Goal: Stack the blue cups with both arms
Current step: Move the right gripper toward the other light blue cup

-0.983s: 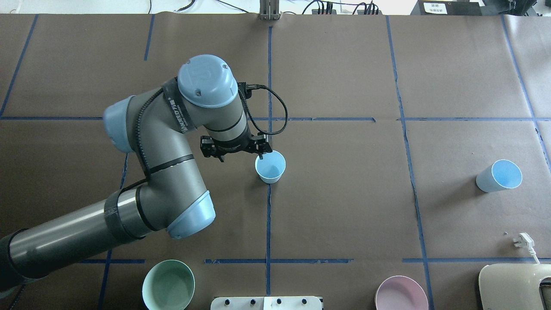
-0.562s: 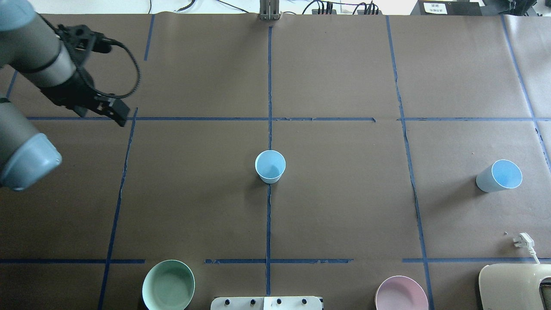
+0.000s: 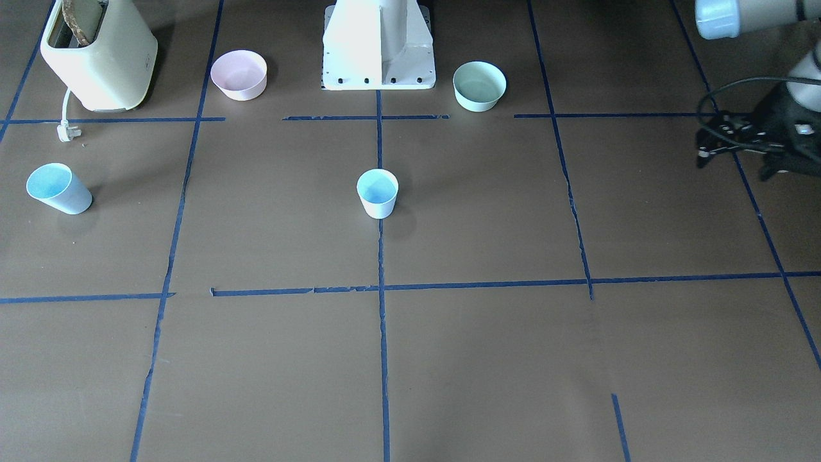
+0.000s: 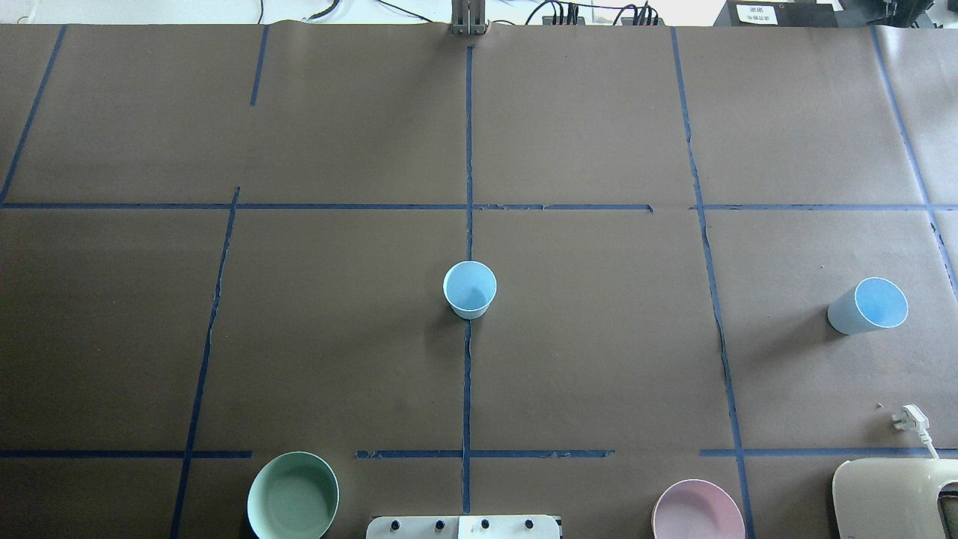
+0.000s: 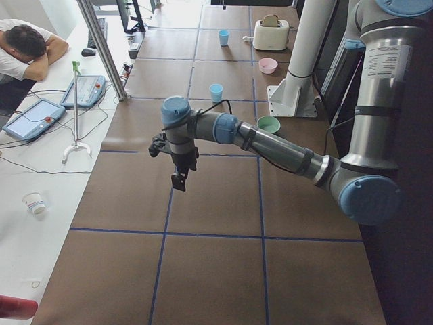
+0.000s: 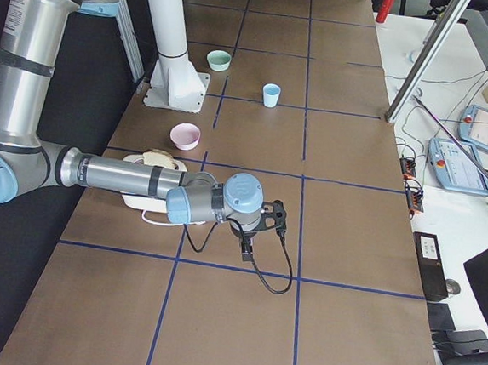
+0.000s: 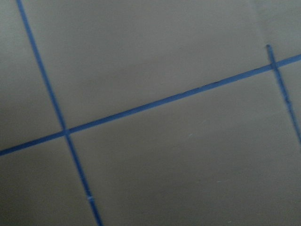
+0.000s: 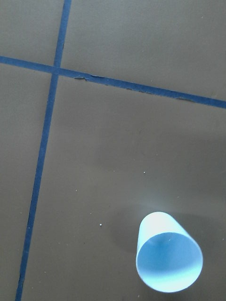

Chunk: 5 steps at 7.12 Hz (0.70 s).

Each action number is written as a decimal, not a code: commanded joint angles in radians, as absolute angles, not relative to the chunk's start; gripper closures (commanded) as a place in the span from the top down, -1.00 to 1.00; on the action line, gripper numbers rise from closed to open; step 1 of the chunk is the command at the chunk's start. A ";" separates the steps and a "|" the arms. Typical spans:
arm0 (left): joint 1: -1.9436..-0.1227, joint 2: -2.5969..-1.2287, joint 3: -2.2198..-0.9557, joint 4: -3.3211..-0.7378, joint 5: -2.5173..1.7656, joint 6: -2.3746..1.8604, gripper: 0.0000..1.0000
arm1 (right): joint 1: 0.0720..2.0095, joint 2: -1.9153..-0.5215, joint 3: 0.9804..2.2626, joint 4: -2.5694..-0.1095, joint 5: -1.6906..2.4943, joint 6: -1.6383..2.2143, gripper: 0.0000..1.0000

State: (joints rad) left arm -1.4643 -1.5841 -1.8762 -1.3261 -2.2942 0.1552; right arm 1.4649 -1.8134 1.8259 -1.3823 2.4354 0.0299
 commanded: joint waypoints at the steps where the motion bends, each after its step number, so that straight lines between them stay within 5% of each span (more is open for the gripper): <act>1: -1.598 -1.411 -1.812 -1.341 -2.341 0.267 1.00 | 1.448 -1.786 1.958 -1.590 2.372 0.047 1.00; 5: -1.601 -1.368 -1.815 -1.427 -2.342 0.259 1.00 | 1.300 -1.848 1.945 -1.294 2.298 0.426 1.00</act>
State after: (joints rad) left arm -1.6006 -1.3712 -1.8129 -1.4218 -2.3421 0.2592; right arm 1.3539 -1.8083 1.9547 -1.4128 2.3419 0.3170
